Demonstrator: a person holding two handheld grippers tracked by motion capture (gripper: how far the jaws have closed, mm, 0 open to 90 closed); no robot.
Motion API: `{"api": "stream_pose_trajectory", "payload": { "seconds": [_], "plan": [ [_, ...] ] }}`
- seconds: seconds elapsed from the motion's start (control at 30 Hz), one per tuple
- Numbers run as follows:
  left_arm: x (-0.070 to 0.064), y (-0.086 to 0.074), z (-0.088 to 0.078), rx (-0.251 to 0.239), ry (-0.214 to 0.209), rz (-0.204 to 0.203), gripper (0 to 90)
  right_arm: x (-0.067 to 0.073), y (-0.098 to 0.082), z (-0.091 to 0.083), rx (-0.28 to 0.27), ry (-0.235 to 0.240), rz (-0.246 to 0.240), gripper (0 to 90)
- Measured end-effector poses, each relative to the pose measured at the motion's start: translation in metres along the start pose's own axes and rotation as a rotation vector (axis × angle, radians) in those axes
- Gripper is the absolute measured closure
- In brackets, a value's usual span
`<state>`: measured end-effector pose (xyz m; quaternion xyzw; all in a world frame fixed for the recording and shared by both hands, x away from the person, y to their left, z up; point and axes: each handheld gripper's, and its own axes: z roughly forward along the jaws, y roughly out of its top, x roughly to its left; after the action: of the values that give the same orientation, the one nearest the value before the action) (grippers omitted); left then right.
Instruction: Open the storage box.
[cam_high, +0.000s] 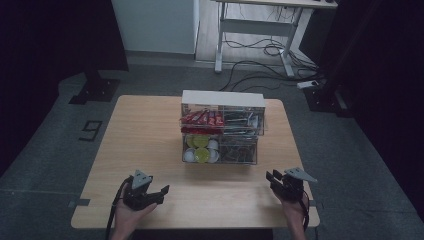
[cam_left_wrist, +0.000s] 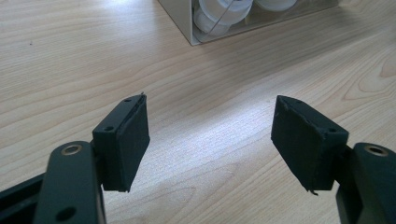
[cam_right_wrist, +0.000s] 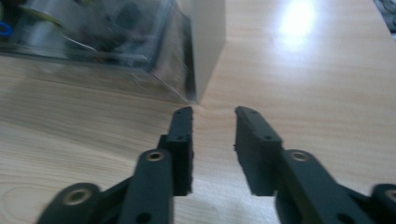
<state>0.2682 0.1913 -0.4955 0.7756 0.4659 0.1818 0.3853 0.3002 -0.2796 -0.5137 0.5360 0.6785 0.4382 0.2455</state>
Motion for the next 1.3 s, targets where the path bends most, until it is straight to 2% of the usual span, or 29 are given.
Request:
{"api": "stream_pose_trajectory", "payload": {
  "seconds": [0.13, 0.27, 0.33, 0.47, 0.5, 0.73, 0.87, 1.03, 1.13, 1.3],
  "plan": [
    [0.001, 0.0, -0.001, -0.003, 0.0, -0.003, 28.2, 0.008, 0.005, -0.006, -0.033, 0.032, -0.056, 77.1],
    [0.002, 0.0, -0.001, 0.003, -0.002, -0.004, 28.2, 0.014, 0.008, -0.008, -0.048, 0.056, -0.07, 81.7],
    [0.002, 0.0, -0.001, 0.003, -0.003, -0.005, 28.2, 0.017, 0.01, -0.01, -0.054, 0.084, -0.063, 84.1],
    [0.003, 0.0, 0.0, 0.005, -0.007, -0.011, 28.3, 0.024, 0.014, -0.012, -0.065, 0.098, -0.091, 87.4],
    [0.003, 0.0, 0.0, 0.006, -0.008, -0.013, 28.3, 0.029, 0.016, -0.014, -0.074, 0.115, -0.101, 89.1],
    [0.005, 0.0, -0.001, 0.001, -0.013, -0.022, 28.4, 0.043, 0.025, -0.015, -0.1, 0.173, -0.108, 89.5],
    [0.006, 0.0, -0.001, -0.001, -0.016, -0.028, 28.4, 0.049, 0.029, -0.013, -0.1, 0.187, -0.124, 89.5],
    [0.006, 0.0, -0.001, 0.003, -0.021, -0.026, 28.5, 0.062, 0.04, -0.003, -0.1, 0.215, -0.152, 89.5],
    [0.006, 0.001, -0.002, -0.003, -0.022, -0.03, 28.5, 0.068, 0.042, 0.002, -0.097, 0.241, -0.144, 89.5],
    [0.008, 0.001, -0.006, -0.017, -0.017, -0.036, 28.6, 0.077, 0.046, 0.012, -0.094, 0.258, -0.138, 89.5]
  ]
}}
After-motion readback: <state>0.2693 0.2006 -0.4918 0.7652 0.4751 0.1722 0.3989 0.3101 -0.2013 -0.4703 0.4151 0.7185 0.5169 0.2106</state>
